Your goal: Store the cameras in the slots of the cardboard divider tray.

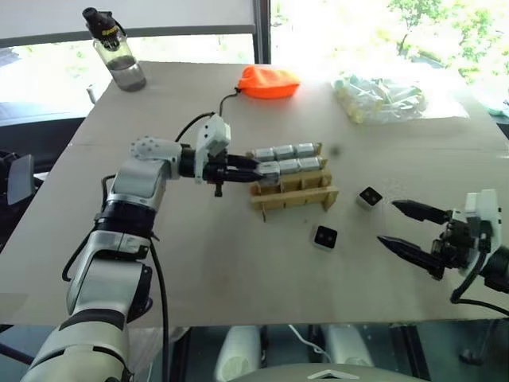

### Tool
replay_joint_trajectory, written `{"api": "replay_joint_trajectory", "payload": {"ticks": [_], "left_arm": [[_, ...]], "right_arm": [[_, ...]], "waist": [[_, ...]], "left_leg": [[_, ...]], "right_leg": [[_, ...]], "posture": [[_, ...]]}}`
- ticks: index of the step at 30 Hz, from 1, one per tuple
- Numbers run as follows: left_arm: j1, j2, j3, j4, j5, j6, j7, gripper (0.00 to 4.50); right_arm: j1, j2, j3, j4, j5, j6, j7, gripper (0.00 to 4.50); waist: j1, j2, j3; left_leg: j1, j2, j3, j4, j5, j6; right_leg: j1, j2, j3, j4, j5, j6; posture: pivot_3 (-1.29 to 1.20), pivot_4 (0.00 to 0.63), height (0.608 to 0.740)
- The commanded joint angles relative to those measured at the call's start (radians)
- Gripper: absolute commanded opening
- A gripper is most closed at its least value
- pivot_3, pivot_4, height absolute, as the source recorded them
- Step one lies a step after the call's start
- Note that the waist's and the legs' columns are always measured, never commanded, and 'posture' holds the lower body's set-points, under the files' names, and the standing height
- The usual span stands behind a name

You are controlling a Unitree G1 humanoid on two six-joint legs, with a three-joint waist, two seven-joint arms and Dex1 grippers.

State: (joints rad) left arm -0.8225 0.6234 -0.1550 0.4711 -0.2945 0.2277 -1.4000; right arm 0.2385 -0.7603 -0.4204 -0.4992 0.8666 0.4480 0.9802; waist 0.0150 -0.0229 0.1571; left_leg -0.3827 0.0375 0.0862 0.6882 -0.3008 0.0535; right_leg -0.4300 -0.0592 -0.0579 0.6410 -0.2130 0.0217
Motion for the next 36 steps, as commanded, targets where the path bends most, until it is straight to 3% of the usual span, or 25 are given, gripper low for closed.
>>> {"api": "replay_joint_trajectory", "payload": {"ticks": [1,7,16,36], "left_arm": [[0.014,-0.004,0.027,-0.061,0.013,-0.009,0.049,0.74],[0.098,-0.007,0.051,-0.159,-0.007,0.050,0.116,0.74],[0.119,-0.028,0.030,-0.202,0.011,0.047,0.160,0.74],[0.074,-0.073,-0.010,-0.050,0.108,-0.152,0.120,0.74]], "right_arm": [[0.061,0.005,-0.109,-0.006,0.042,-0.047,0.098,4.45],[0.131,0.002,-0.162,0.025,0.010,-0.086,0.174,4.45],[0.107,0.014,-0.162,0.051,0.000,-0.089,0.167,4.45],[0.115,0.053,-0.165,0.027,-0.005,-0.114,0.125,4.45]], "waist": [[0.001,0.000,0.000],[-0.001,0.000,0.000],[0.001,0.000,-0.001],[0.003,0.000,-0.002]], "left_leg": [[0.000,0.000,0.000,0.000,0.000,0.000],[0.001,0.000,0.000,0.000,0.001,-0.002],[0.002,0.000,0.000,0.000,0.002,-0.002],[0.003,0.000,-0.001,0.001,0.001,-0.002]], "right_leg": [[0.000,0.000,0.000,0.000,0.000,0.000],[0.001,-0.001,0.000,0.000,0.000,0.000],[0.001,-0.001,0.000,0.000,0.000,0.000],[0.004,-0.001,-0.001,0.000,0.000,0.000]], "posture": [[0.00,0.150,0.740],[0.00,0.150,0.740],[0.00,0.150,0.740],[0.00,0.150,0.740]]}}
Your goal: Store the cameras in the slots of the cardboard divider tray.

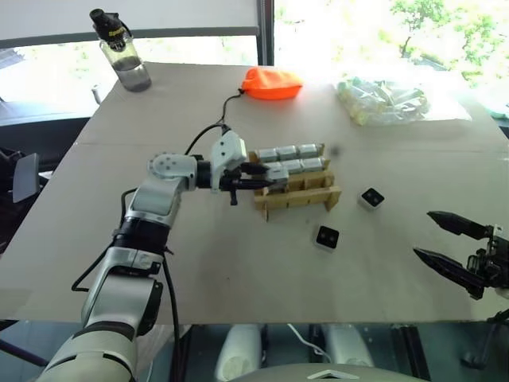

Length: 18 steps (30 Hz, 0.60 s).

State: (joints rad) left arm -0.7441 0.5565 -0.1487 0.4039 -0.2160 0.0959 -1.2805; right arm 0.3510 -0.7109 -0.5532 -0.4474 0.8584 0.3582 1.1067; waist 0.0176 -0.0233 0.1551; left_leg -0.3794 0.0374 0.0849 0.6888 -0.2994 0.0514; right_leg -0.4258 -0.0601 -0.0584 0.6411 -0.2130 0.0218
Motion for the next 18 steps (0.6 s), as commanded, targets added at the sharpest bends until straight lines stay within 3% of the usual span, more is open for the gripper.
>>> {"api": "replay_joint_trajectory", "payload": {"ticks": [1,18], "left_arm": [[-0.006,-0.007,-0.016,0.020,0.031,-0.025,0.001,0.74],[-0.037,-0.053,0.012,0.081,0.025,-0.124,0.002,0.74]], "right_arm": [[0.002,0.005,-0.031,-0.024,0.002,-0.027,-0.001,4.45],[0.003,0.021,-0.025,-0.011,-0.019,-0.055,0.003,4.45]], "waist": [[0.000,0.000,0.000],[0.006,0.000,0.000]], "left_leg": [[0.000,0.000,0.000,0.000,0.000,0.000],[0.001,0.000,-0.004,0.001,-0.002,0.003]], "right_leg": [[0.000,0.000,0.000,0.000,0.000,0.000],[0.003,-0.001,-0.004,0.000,0.000,0.000]], "posture": [[0.00,0.150,0.740],[0.00,0.150,0.740]]}}
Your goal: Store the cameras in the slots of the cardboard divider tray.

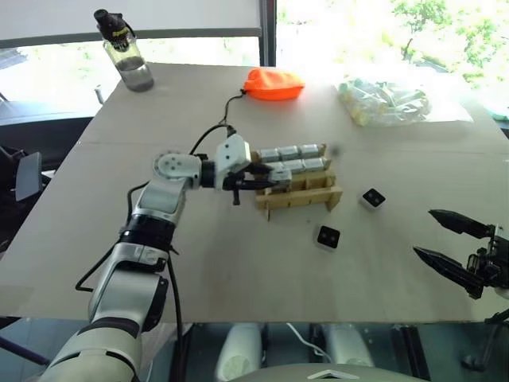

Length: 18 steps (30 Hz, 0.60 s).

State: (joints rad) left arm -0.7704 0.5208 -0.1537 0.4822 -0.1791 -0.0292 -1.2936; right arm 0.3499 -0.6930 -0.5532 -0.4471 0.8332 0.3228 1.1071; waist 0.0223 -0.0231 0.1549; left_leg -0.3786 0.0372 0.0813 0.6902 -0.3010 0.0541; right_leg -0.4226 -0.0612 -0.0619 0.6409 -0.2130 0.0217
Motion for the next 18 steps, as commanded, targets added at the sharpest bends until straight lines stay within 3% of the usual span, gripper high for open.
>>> {"api": "replay_joint_trajectory", "payload": {"ticks": [1,8,12,18], "left_arm": [[-0.012,-0.027,0.033,0.004,-0.031,0.027,0.025,0.74],[0.005,-0.048,0.075,-0.019,-0.087,0.166,0.042,0.74],[0.050,-0.020,0.029,-0.053,-0.039,0.103,-0.002,0.74],[0.064,0.003,0.056,-0.042,-0.049,0.019,-0.016,0.74]], "right_arm": [[0.005,0.004,-0.024,-0.010,0.005,-0.021,0.003,4.45],[0.005,0.004,-0.023,-0.002,0.002,-0.028,0.005,4.45],[0.001,0.004,-0.024,0.005,-0.002,-0.033,0.005,4.45],[0.008,0.009,-0.025,-0.002,-0.001,-0.036,-0.004,4.45]], "waist": [[0.003,0.000,0.000],[0.004,0.000,0.000],[-0.002,0.000,0.000],[-0.004,0.000,0.000]], "left_leg": [[0.000,0.000,0.000,0.000,0.000,0.000],[-0.001,0.000,-0.001,0.001,0.000,0.000],[-0.001,0.000,-0.001,0.001,0.002,-0.003],[-0.001,0.000,-0.001,0.001,0.000,0.000]], "right_leg": [[0.000,0.000,0.000,0.000,0.000,0.000],[0.000,0.000,-0.001,-0.001,0.000,0.000],[0.000,0.000,-0.001,-0.001,0.000,0.000],[0.000,0.000,-0.001,0.000,0.000,0.000]], "posture": [[0.00,0.150,0.740],[0.00,0.150,0.740],[0.00,0.150,0.740],[0.00,0.150,0.740]]}}
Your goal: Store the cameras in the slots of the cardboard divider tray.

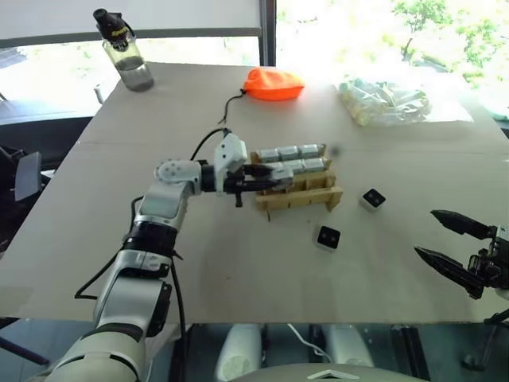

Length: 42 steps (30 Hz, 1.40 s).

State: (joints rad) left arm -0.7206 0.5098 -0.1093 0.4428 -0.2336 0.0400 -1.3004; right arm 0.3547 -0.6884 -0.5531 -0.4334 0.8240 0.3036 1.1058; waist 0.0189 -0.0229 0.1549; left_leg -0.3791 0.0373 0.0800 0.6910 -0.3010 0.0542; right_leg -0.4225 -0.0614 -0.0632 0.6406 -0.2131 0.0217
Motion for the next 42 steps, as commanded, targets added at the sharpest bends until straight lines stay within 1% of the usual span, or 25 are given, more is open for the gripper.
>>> {"api": "replay_joint_trajectory", "payload": {"ticks": [1,3,7,17,23,28,29,30,31,32,34,35,38,40,41,42], "left_arm": [[0.015,0.013,0.024,-0.001,-0.010,-0.041,-0.009,0.74],[0.015,0.016,0.033,0.007,-0.019,-0.053,-0.013,0.74],[0.027,0.034,0.012,0.048,0.026,-0.128,-0.026,0.74],[0.024,0.037,0.015,0.100,0.037,-0.148,-0.033,0.74],[0.037,0.041,-0.012,0.083,0.051,-0.115,-0.059,0.74],[0.026,0.051,-0.026,0.046,0.027,0.009,-0.085,0.74],[0.025,0.054,-0.024,0.040,0.021,0.031,-0.088,1.81],[0.024,0.056,-0.024,0.037,0.023,0.033,-0.089,2.03],[0.022,0.056,-0.021,0.036,0.032,0.020,-0.077,2.41],[0.020,0.055,-0.019,0.035,0.040,0.008,-0.065,2.90],[0.015,0.055,-0.010,0.024,0.029,0.021,-0.068,3.75],[0.015,0.060,-0.007,0.006,0.014,0.038,-0.083,4.30],[0.018,0.083,0.029,-0.083,-0.039,0.074,-0.102,4.30],[0.026,0.120,0.065,-0.183,-0.111,0.161,-0.127,4.30],[0.032,0.143,0.082,-0.233,-0.148,0.211,-0.137,4.30],[0.040,0.170,0.097,-0.280,-0.181,0.260,-0.149,4.30]], "right_arm": [[0.005,0.006,-0.025,-0.017,0.008,-0.017,-0.004,4.45],[0.008,0.007,-0.027,-0.019,0.010,-0.016,-0.004,4.45],[0.005,0.004,-0.031,-0.019,0.015,-0.014,-0.004,4.45],[0.006,-0.006,-0.044,-0.013,0.016,-0.010,0.004,4.45],[0.013,-0.010,-0.049,-0.014,0.017,-0.007,0.007,4.45],[0.017,-0.011,-0.051,-0.013,0.014,-0.010,0.009,4.45],[0.016,-0.011,-0.050,-0.013,0.014,-0.011,0.009,4.50],[0.015,-0.011,-0.048,-0.013,0.013,-0.011,0.009,4.50],[0.015,-0.010,-0.047,-0.013,0.012,-0.012,0.009,4.50],[0.014,-0.010,-0.046,-0.012,0.012,-0.012,0.009,4.50],[0.012,-0.010,-0.042,-0.011,0.010,-0.013,0.008,4.50],[0.010,-0.010,-0.040,-0.009,0.007,-0.014,0.007,4.50],[0.005,-0.010,-0.024,0.003,-0.017,-0.018,0.001,4.50],[0.001,-0.007,0.000,0.011,-0.055,-0.031,-0.005,4.50],[-0.003,-0.002,0.013,0.012,-0.071,-0.037,-0.011,4.50],[-0.010,0.006,0.031,0.016,-0.099,-0.040,-0.035,4.50]], "waist": [[-0.001,0.000,0.000],[-0.002,0.000,0.000],[-0.002,0.000,0.000],[-0.005,0.000,0.000],[-0.006,0.000,0.000],[-0.006,0.000,0.000],[-0.006,0.000,0.000],[-0.005,0.000,0.000],[-0.005,0.000,0.000],[-0.004,0.000,0.000],[-0.003,0.000,0.000],[-0.003,0.000,0.000],[-0.002,0.000,0.000],[-0.004,0.000,0.000],[-0.005,0.000,0.000],[-0.007,0.000,0.000]], "left_leg": [[0.000,0.000,0.000,0.000,0.000,0.000],[0.000,0.000,0.000,0.000,0.000,0.000],[0.000,0.000,0.000,0.000,0.000,0.000],[0.000,0.000,0.000,0.000,0.000,0.000],[0.000,0.001,0.000,0.000,0.000,0.000],[0.000,0.001,0.001,-0.001,0.000,0.000],[0.000,0.001,0.001,-0.001,0.000,0.000],[0.000,0.000,0.001,-0.001,0.000,0.000],[0.000,0.000,0.001,-0.001,0.000,0.000],[0.000,0.000,0.000,-0.001,0.000,0.000],[0.000,0.000,0.000,-0.001,0.000,0.000],[0.000,0.000,0.000,-0.001,0.000,0.000],[0.000,0.000,0.000,-0.001,0.000,0.000],[-0.001,0.000,0.000,-0.001,0.000,0.000],[-0.001,0.000,0.000,-0.001,0.002,-0.003],[-0.001,0.001,0.000,-0.001,0.002,-0.003]], "right_leg": [[0.000,0.000,0.000,0.000,0.000,0.000],[0.000,0.000,0.000,0.000,0.000,0.000],[0.000,0.000,0.000,0.000,0.000,0.000],[0.000,0.000,0.000,0.000,0.000,0.000],[0.000,0.001,0.000,0.000,0.000,0.000],[0.000,0.001,0.000,-0.001,0.000,0.000],[0.000,0.001,0.000,-0.001,0.000,0.000],[0.000,0.001,0.001,-0.001,0.000,0.000],[0.000,0.001,0.000,-0.001,0.000,0.000],[0.000,0.001,0.000,-0.001,0.000,0.000],[0.000,0.001,0.000,-0.001,0.000,0.000],[0.000,0.000,0.000,-0.001,0.000,0.000],[0.000,0.000,0.000,-0.001,0.000,0.000],[0.000,0.000,0.000,-0.001,0.000,0.000],[0.000,0.000,0.000,-0.001,0.000,0.000],[-0.001,0.000,0.000,-0.001,0.000,0.000]], "posture": [[0.00,0.150,0.740],[0.00,0.150,0.740],[0.00,0.150,0.740],[0.00,0.150,0.740],[0.00,0.150,0.740],[0.00,0.150,0.740],[0.00,0.150,0.740],[0.00,0.150,0.740],[0.00,0.150,0.740],[0.00,0.150,0.740],[0.00,0.150,0.740],[0.00,0.150,0.740],[0.00,0.150,0.740],[0.00,0.150,0.740],[0.00,0.150,0.740],[0.00,0.150,0.740]]}}
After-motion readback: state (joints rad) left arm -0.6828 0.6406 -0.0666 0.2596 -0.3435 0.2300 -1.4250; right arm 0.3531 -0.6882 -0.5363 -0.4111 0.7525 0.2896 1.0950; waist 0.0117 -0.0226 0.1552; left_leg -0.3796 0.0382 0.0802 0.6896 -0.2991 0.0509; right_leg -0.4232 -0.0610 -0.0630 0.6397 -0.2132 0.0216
